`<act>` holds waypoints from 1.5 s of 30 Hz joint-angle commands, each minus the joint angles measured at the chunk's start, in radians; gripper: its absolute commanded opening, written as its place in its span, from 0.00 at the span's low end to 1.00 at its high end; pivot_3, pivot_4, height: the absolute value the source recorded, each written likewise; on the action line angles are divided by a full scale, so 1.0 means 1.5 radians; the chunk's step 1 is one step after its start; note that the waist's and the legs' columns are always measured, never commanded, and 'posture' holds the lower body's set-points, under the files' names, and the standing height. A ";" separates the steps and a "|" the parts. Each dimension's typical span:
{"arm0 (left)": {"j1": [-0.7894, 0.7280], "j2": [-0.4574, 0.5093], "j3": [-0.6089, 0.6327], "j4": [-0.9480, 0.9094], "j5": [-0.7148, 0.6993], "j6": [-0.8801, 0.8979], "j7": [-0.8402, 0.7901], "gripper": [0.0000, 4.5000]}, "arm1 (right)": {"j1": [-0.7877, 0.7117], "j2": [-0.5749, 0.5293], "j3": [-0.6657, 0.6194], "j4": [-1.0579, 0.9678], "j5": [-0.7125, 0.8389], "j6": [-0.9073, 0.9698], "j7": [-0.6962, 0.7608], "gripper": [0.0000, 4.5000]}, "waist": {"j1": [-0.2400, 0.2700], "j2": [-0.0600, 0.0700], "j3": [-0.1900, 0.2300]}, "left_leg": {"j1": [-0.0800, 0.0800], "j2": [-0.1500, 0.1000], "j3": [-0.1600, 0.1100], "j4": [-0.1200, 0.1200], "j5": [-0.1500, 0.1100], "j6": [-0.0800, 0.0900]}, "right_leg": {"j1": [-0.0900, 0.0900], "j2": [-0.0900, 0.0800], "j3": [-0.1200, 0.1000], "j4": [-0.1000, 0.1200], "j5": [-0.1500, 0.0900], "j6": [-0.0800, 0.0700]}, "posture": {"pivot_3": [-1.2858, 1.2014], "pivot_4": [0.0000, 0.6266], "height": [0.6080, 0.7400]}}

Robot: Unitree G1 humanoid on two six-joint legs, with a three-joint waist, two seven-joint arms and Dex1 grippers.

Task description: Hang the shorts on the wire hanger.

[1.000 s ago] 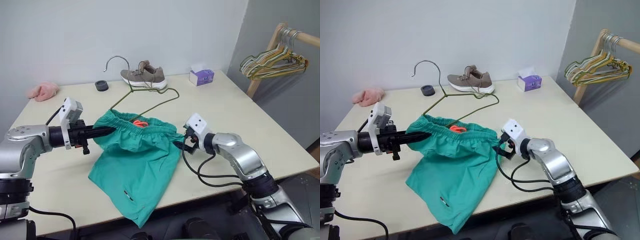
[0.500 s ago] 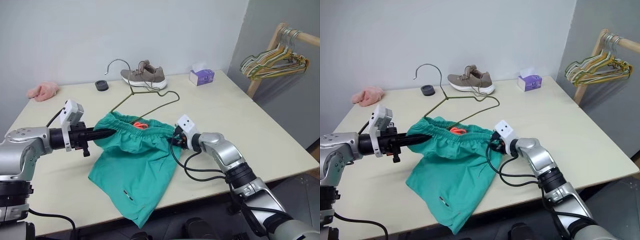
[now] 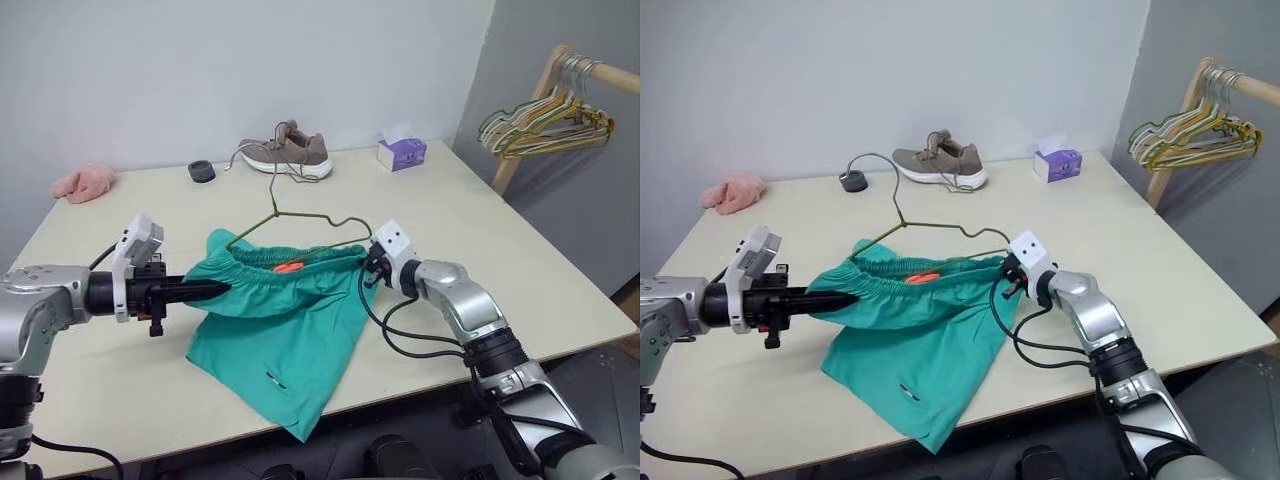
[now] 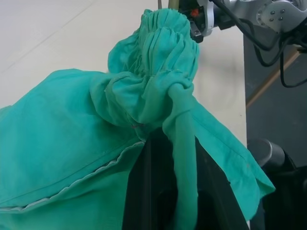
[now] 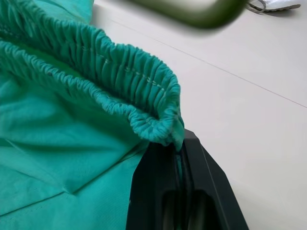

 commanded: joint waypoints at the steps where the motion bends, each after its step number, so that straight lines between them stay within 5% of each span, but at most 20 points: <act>1: -0.009 0.026 0.041 0.013 -0.011 -0.003 -0.016 0.00 | 0.005 -0.028 -0.045 -0.015 0.002 0.018 -0.011 0.00 | 0.000 0.000 0.000 | 0.000 0.000 0.000 0.000 0.000 0.000 | 0.000 0.000 0.000 0.000 0.000 0.000 | 0.45 0.00 1.00; 20: 0.036 0.060 0.006 0.014 0.074 -0.107 -0.038 0.00 | 0.035 -0.074 -0.062 -0.085 0.041 0.078 0.006 0.00 | 0.001 0.000 0.000 | 0.000 0.000 0.000 0.000 0.000 0.000 | 0.000 0.000 0.000 0.000 0.000 0.000 | 0.45 0.00 1.00; 30: 0.012 0.051 -0.037 0.045 0.180 -0.273 -0.006 0.00 | 0.081 -0.214 -0.007 -0.255 0.096 0.132 0.167 0.00 | 0.008 0.001 0.001 | 0.000 0.000 0.000 0.000 0.000 0.000 | 0.000 0.000 -0.001 -0.001 0.000 0.000 | 0.45 0.00 1.00; 43: -0.016 -0.008 -0.075 0.001 0.158 -0.236 -0.006 0.00 | 0.004 -0.130 0.075 -0.277 0.057 0.089 0.158 0.00 | 0.002 0.001 0.001 | 0.000 0.000 0.000 0.000 0.000 0.000 | 0.000 0.000 0.000 -0.001 0.000 0.000 | 0.44 0.00 1.00; 45: -0.020 -0.014 -0.076 0.003 0.158 -0.235 -0.003 0.00 | 0.001 -0.140 0.081 -0.298 0.052 0.079 0.169 0.11 | 0.004 0.001 0.001 | 0.000 0.000 0.001 0.000 0.000 0.000 | 0.000 0.000 0.000 -0.001 0.000 0.000 | 0.44 0.00 1.00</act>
